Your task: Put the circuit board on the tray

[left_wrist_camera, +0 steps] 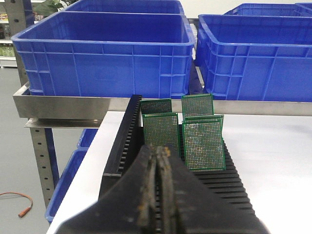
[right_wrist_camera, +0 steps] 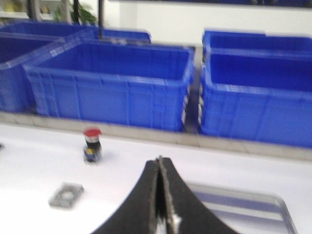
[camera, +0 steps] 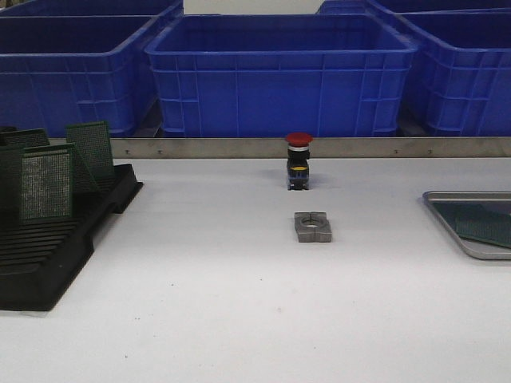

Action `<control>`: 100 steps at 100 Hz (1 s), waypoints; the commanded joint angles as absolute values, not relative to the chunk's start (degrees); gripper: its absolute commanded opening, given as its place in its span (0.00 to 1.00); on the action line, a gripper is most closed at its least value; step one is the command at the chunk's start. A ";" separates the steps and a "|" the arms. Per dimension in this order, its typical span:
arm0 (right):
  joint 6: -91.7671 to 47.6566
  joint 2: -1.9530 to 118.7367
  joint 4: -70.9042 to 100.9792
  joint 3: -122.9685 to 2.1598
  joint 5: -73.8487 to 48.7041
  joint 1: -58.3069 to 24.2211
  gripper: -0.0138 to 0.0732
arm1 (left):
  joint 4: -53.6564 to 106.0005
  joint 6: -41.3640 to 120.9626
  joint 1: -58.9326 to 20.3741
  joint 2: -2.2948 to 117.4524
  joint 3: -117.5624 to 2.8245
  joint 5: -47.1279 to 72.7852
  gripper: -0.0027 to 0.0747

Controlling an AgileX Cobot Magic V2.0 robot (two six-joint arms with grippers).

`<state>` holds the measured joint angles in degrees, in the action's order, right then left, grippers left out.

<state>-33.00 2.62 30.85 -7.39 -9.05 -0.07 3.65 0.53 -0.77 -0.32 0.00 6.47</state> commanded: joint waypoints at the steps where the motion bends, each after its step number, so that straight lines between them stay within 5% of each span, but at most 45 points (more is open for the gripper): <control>1: -13.34 3.26 11.68 -6.83 -6.36 0.27 0.03 | 3.63 0.00 -0.72 -2.12 2.75 2.11 0.01; 17: -1.22 -1.40 0.00 0.75 1.00 0.37 0.03 | 3.63 0.00 -0.72 -2.12 2.75 2.11 0.01; 100: -1.04 -2.14 -3.13 0.85 4.74 0.84 0.03 | 3.63 0.00 -0.72 -2.12 2.75 2.11 0.01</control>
